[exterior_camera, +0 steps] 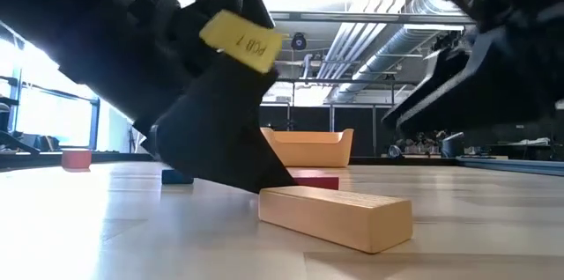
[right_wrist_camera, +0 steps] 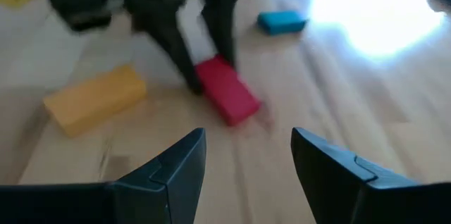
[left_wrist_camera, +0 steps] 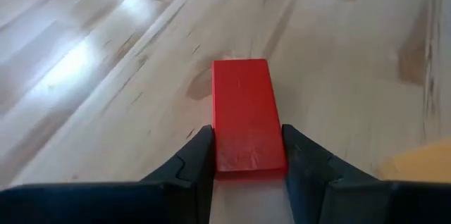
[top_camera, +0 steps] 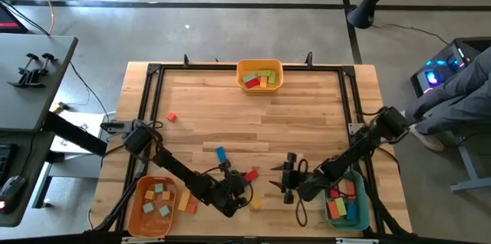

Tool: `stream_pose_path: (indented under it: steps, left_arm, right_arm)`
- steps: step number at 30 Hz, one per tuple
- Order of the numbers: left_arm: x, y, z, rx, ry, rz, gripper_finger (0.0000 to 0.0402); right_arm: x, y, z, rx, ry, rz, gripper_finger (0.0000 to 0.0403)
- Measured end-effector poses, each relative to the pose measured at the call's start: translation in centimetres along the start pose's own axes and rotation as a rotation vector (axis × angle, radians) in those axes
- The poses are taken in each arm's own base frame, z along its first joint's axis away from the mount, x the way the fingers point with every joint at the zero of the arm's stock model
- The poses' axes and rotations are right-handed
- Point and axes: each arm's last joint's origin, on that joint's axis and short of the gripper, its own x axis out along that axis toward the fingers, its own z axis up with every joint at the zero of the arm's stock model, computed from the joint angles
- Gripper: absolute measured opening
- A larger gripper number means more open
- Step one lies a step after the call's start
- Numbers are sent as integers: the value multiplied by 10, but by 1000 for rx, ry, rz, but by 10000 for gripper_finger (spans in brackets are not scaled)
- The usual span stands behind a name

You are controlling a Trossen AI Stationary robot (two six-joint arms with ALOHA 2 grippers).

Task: Sort blocks by size
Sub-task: Put the small red rectangle block into the yellow bin

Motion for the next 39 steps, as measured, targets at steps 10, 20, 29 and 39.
stream_pose_path:
  steps: [10, 20, 29, 39]
  left_arm:
    - [5, 15, 18, 271, 127, -106, 107]
    - [-6, 84, 14, 263, 103, -215, 106]
    - [-24, 158, 37, 229, -65, -190, 102]
    - [-28, 181, 59, 271, -145, -113, 105]
  right_arm:
    - [41, -36, 8, -65, 21, 180, 222]
    - [68, -89, 19, -127, -20, 221, 291]
    - [88, -137, 51, -182, -183, 248, 293]
    - [102, -166, 76, -164, -148, 210, 260]
